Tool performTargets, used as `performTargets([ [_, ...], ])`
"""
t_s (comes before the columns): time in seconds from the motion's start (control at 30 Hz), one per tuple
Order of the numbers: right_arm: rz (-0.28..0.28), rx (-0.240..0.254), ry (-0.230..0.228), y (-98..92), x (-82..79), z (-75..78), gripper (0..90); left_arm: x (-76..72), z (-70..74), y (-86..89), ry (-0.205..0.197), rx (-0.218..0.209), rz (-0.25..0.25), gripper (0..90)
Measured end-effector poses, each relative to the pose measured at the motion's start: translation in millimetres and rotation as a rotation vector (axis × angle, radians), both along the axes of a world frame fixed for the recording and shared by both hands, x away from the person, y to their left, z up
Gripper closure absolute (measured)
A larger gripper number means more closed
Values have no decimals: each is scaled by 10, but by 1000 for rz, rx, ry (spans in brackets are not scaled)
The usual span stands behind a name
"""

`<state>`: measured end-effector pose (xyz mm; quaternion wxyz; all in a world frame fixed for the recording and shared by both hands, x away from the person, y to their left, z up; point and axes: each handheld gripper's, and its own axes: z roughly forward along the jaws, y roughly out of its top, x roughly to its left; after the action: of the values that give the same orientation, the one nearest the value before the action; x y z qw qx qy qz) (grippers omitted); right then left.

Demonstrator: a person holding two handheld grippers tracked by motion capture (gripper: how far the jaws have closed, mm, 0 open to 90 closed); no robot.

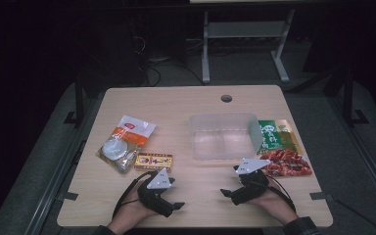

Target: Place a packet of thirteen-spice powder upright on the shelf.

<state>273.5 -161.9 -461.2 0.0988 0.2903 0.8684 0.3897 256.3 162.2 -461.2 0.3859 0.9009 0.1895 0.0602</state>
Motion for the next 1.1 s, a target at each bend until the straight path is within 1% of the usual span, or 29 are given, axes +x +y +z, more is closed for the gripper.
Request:
performTargets([
  [0.1,2,7,-8,2,-5,9,59,7,23,21,2,-6,4,150],
  [0.13,2,11,-6,4,-9,13,59,12,50,42,-7,-8,10,150],
  [0.2,6,12,-8,10,-28,20,61,30,102,94,-11,-16,24,213],
  [0.23,6,12,-8,10,-28,20,61,30,102,94,-11,-16,24,229],
  [0.27,10,15,-5,12,-32,16,61,51,137,144,-7,-27,45,250],
  [0.3,9,15,-7,14,-32,15,61,51,137,144,-7,-27,45,276],
  [0.33,10,17,-9,16,-29,13,61,83,169,206,-1,-38,65,314],
  [0.37,10,17,-9,16,-29,13,61,83,169,206,-1,-38,65,337],
  [0.4,8,17,-4,17,-23,8,61,123,199,269,-1,-40,85,369],
  [0.43,8,16,-6,16,-21,6,61,123,199,269,-1,-40,85,400],
  [0.47,8,16,-6,15,-21,5,61,156,225,325,-3,-50,105,426],
  [0.5,10,18,-5,15,-21,5,61,174,240,352,-5,-52,110,447],
  [0.57,9,18,-6,16,-24,5,61,191,255,376,-7,-56,118,518],
  [0.6,12,20,-6,19,-27,3,61,232,276,425,-2,-71,133,557],
  [0.67,12,21,-5,23,-27,1,61,266,293,465,-3,-66,151,623],
  [0.7,12,21,-5,23,-27,1,61,266,293,465,-3,-66,151,661],
  [0.73,15,23,-7,24,-24,-1,61,286,300,484,-4,-63,159,661],
  [0.77,16,24,-5,25,-23,1,61,312,311,514,-7,-50,167,714],
  [0.8,15,21,-5,28,-26,3,62,330,321,540,-5,-47,175,755],
  [0.83,16,19,-3,33,-28,3,63,345,327,560,-10,-47,184,845],
  [0.87,19,18,-4,35,-30,4,63,390,349,624,-17,-46,215,876],
  [0.9,19,18,-4,35,-30,4,63,390,349,624,-17,-46,215,895],
  [0.93,21,20,-5,38,-32,3,63,441,364,697,-16,-46,250,895],
  [0.97,21,20,-5,38,-32,3,63,441,364,697,-16,-46,250,896],
  [1.0,21,20,-2,38,-32,2,63,499,376,774,-36,-20,276,896],
  [1.07,18,20,0,38,-30,2,64,562,380,844,-45,-6,310,896],
  [1.1,17,20,1,38,-29,2,64,562,380,844,-45,-6,310,896],
])
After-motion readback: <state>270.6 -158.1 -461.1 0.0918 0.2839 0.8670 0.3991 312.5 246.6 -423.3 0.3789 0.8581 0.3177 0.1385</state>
